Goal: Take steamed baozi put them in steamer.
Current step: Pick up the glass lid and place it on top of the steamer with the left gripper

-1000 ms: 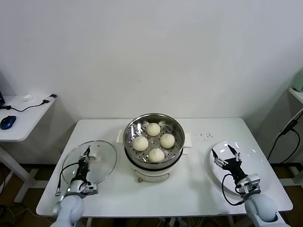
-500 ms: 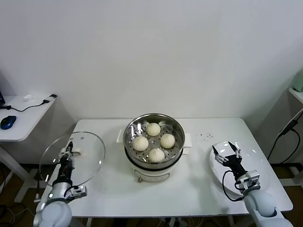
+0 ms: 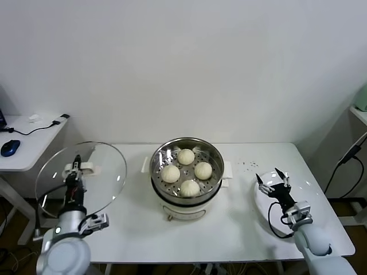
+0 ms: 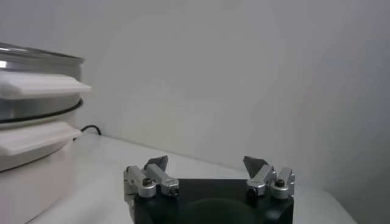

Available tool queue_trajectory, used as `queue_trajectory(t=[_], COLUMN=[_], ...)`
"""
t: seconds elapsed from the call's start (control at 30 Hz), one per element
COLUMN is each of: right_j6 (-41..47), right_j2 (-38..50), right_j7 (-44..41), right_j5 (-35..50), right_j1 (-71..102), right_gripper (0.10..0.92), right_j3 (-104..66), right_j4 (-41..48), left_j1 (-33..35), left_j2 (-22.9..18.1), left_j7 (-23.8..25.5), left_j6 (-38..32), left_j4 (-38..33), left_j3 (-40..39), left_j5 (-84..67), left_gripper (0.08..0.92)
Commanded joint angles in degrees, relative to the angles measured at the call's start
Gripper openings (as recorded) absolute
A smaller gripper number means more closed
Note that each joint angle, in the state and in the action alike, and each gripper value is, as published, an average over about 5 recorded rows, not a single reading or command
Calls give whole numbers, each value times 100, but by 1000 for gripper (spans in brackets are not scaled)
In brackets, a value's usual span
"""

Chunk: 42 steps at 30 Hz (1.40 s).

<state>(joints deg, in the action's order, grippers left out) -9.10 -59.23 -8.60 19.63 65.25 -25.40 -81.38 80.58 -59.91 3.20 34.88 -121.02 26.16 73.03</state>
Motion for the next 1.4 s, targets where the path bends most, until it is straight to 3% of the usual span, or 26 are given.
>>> queue_trajectory(t=[0.03, 0.13, 0.27, 0.63, 0.83, 1.4], right_j6=[-5, -9, -22, -68, -85, -132], right_j2=[-6, -19, -19, 1, -10, -39], right_j7=[24, 34, 37, 4, -11, -82], right_j5=[-99, -97, -96, -89, -81, -77], right_j1=[-260, -290, -286, -182, -144, -75], right_gripper=[823, 823, 823, 823, 823, 823], right_j3=[81, 72, 22, -207, -272, -420], right_j4=[215, 239, 253, 269, 258, 300], left_j1=[-2007, -2523, -2943, -3061, -3045, -3030], left_j2=[-324, -862, -1544, -2949, -3235, -3302], left_j7=[2442, 2804, 2846, 2520, 2220, 1280], left_j6=[1012, 1012, 1012, 1012, 1012, 1012], left_j4=[-459, -192, 305, 1384, 1883, 2856], left_j3=[-1808, -2405, -2939, -3364, -3507, -3356], left_j5=[1375, 1977, 2341, 2680, 2697, 2258], left_gripper=[150, 150, 150, 150, 150, 150])
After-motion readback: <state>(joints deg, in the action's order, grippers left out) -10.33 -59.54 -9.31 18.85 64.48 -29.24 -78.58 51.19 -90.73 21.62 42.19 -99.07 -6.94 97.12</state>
